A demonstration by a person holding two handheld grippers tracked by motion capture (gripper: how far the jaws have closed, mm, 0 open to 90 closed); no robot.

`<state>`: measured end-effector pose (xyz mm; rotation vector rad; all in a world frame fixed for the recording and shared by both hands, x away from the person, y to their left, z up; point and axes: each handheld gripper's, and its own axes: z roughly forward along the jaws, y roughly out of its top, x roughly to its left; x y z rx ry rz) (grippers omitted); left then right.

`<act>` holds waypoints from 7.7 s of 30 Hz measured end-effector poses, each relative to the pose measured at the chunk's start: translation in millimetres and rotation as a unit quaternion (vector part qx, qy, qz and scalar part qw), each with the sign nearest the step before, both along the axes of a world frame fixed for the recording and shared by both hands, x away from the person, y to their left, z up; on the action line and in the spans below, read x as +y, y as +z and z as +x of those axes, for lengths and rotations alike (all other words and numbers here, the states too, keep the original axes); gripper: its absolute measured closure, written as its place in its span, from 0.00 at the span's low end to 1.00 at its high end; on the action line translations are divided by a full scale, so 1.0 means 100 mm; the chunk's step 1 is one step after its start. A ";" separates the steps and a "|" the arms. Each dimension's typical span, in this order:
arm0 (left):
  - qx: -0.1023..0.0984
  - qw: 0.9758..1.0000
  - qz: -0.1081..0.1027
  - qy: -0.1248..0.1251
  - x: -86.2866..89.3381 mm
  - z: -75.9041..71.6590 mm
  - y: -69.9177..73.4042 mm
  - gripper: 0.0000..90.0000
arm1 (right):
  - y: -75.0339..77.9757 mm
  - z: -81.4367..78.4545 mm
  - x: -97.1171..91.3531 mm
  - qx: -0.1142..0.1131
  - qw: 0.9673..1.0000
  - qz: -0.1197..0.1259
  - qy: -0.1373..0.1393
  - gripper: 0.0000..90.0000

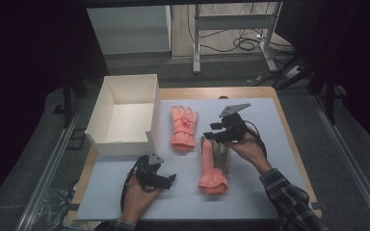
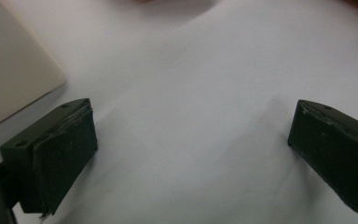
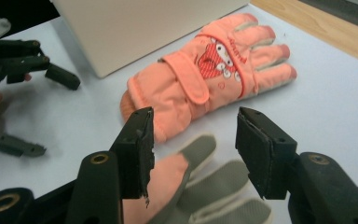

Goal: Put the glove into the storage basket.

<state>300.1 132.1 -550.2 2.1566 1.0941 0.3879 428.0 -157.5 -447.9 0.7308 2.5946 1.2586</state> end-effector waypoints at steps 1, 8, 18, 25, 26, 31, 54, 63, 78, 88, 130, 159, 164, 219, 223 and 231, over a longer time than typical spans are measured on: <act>0.000 1.000 0.000 0.000 0.00 0.00 0.00 0.01 | 0.01 0.03 0.03 -0.003 1.000 -0.002 0.000 0.52; 0.000 1.000 0.000 0.000 0.00 0.00 0.00 0.01 | 0.03 0.20 0.24 -0.004 1.000 -0.004 0.006 0.56; 0.000 1.000 0.000 0.000 0.00 0.00 0.00 0.01 | 0.02 0.36 0.52 -0.007 1.000 -0.019 0.018 0.62; 0.001 1.000 0.001 0.000 0.00 0.00 0.00 0.01 | -0.08 0.52 0.69 0.003 0.999 -0.033 0.021 0.65; 0.001 1.000 0.001 0.000 0.00 0.00 0.00 0.01 | -0.10 0.54 0.71 0.005 0.999 -0.035 0.021 0.65; 0.001 1.000 0.000 0.000 0.00 0.00 0.00 0.01 | -0.19 0.65 0.81 0.010 0.999 -0.047 0.022 0.64; 0.000 1.000 0.000 0.000 0.00 0.00 0.00 0.01 | -0.60 0.95 1.05 0.055 0.993 -0.101 0.030 0.74; 0.000 1.000 0.000 0.000 0.00 0.00 0.00 0.01 | -0.55 0.91 1.04 0.050 0.993 -0.104 0.019 0.96; 0.000 1.000 0.001 0.000 0.00 0.00 0.00 0.01 | -0.20 0.79 0.95 0.042 0.997 -0.061 0.021 0.97; 0.000 1.000 0.000 0.000 0.00 0.00 0.00 0.01 | 0.10 0.63 0.88 0.042 0.997 -0.045 0.040 0.96; 0.000 1.000 0.000 0.001 0.00 0.00 0.00 0.01 | 0.29 -0.61 -0.26 0.051 0.997 -0.052 0.037 0.96; -0.001 1.000 -0.001 0.001 0.00 0.00 0.00 0.01 | -0.25 -0.64 -0.23 0.047 0.996 -0.067 0.018 0.90; -0.001 1.000 0.000 0.001 0.00 0.00 0.00 0.01 | -0.16 -0.64 -0.29 0.032 0.999 -0.041 0.017 0.74; 0.000 1.000 0.001 0.000 0.00 0.00 0.00 0.01 | -0.76 -1.33 -0.69 0.069 0.997 -0.013 0.024 0.99; 0.000 1.000 0.001 0.000 0.00 0.00 0.00 0.01 | -0.78 -1.32 -0.61 0.070 0.997 -0.010 0.028 0.99; 0.000 1.000 0.001 0.000 0.00 0.00 0.00 0.01 | -0.81 -1.30 -0.45 0.069 0.997 -0.006 0.036 0.99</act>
